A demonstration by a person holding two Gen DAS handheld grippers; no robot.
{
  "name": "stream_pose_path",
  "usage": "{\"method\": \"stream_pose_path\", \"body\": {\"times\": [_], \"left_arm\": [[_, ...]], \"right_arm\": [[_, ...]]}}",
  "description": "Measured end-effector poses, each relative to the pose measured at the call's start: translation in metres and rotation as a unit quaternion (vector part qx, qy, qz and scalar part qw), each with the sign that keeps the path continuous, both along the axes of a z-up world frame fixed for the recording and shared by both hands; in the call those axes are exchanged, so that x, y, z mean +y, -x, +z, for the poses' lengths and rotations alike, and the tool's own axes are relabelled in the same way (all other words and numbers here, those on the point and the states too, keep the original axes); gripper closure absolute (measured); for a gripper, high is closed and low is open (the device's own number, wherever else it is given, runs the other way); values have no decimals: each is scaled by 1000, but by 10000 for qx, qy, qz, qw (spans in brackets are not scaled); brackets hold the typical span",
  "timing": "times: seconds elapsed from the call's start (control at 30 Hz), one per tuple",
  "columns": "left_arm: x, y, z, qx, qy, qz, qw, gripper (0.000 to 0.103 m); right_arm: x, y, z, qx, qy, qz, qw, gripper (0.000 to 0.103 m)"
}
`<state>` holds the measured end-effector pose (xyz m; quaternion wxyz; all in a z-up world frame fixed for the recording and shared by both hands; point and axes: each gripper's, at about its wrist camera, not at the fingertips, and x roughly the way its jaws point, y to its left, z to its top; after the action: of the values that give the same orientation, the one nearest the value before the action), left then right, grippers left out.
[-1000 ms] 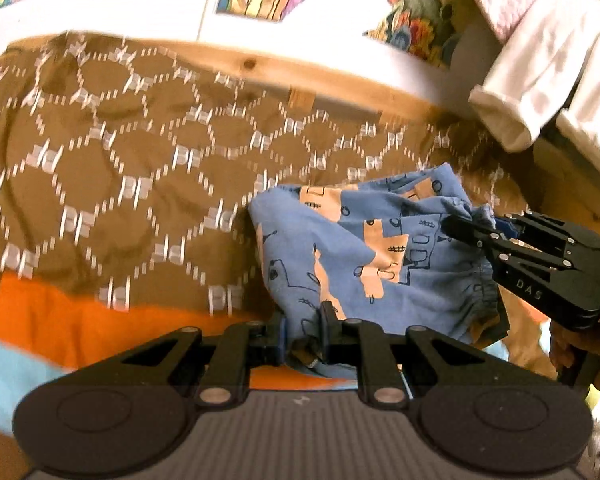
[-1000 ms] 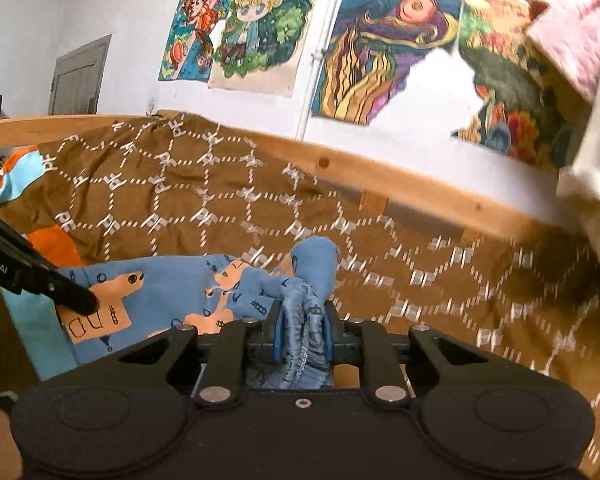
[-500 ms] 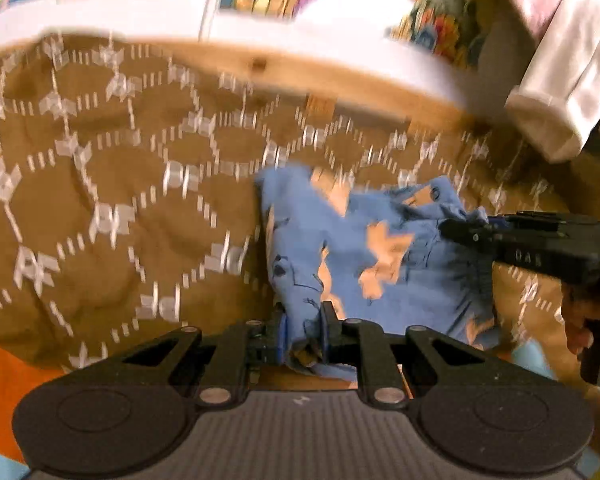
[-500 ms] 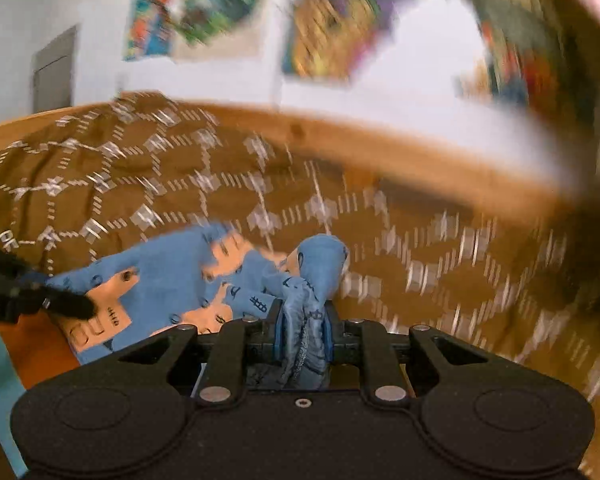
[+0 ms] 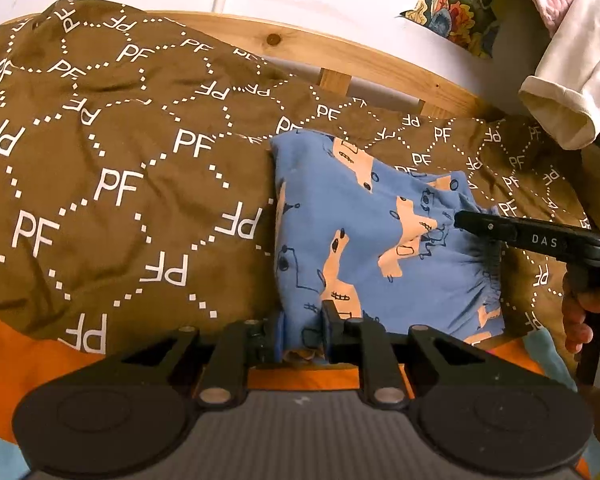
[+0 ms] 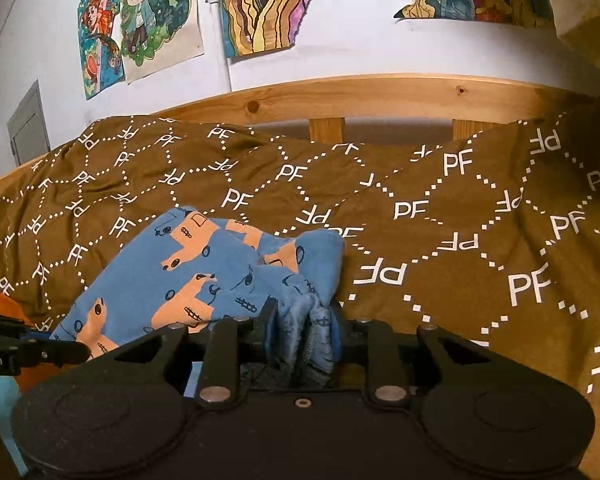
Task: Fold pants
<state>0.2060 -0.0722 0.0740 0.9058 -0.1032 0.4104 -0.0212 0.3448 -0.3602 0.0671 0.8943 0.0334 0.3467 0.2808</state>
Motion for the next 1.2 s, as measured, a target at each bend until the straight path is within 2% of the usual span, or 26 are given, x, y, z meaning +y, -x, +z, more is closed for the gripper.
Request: {"method": "stream_pose_path", "body": {"times": [0.13, 0.2, 0.23, 0.37, 0.43, 0.5, 0.63, 0.67, 0.7, 0.87, 1.03, 1.2], "left_arm": [[1, -1, 0, 79, 48, 41, 9999, 76], [2, 1, 0, 104, 73, 49, 9999, 73], [2, 1, 0, 100, 45, 49, 9999, 72], [1, 1, 2, 111, -18, 69, 9999, 67], [0, 2, 3, 103, -15, 77, 9999, 61], [-1, 3, 6, 64, -27, 101, 9999, 43], [-2, 7, 13, -46, -1, 180, 9998, 25], [-2, 8, 14, -75, -17, 201, 9998, 16], [-3, 10, 16, -119, -53, 235, 9996, 9], [-7, 16, 24, -282, -179, 367, 9988, 0], [-9, 25, 33, -515, -327, 646, 9960, 0], [-13, 34, 39, -766, -623, 694, 9927, 0]], "right_arm": [[-1, 4, 3, -89, 103, -4, 9999, 65], [-1, 7, 6, -174, 222, -68, 9996, 44], [-1, 8, 6, -222, 249, -90, 9994, 41], [-2, 11, 8, -317, 317, -117, 9989, 35], [-1, 13, 9, -372, 359, -141, 9986, 31], [-1, 14, 10, -439, 397, -149, 9981, 23], [-3, 21, 15, -591, 391, -214, 9973, 6], [-4, 24, 17, -634, 365, -248, 9970, 1], [-5, 26, 18, -676, 336, -298, 9967, 1], [-3, 41, 23, -833, 299, -521, 9947, 1], [1, 57, 30, -1022, 405, -702, 9915, 1], [1, 71, 38, -1045, 392, -968, 9890, 1]]}}
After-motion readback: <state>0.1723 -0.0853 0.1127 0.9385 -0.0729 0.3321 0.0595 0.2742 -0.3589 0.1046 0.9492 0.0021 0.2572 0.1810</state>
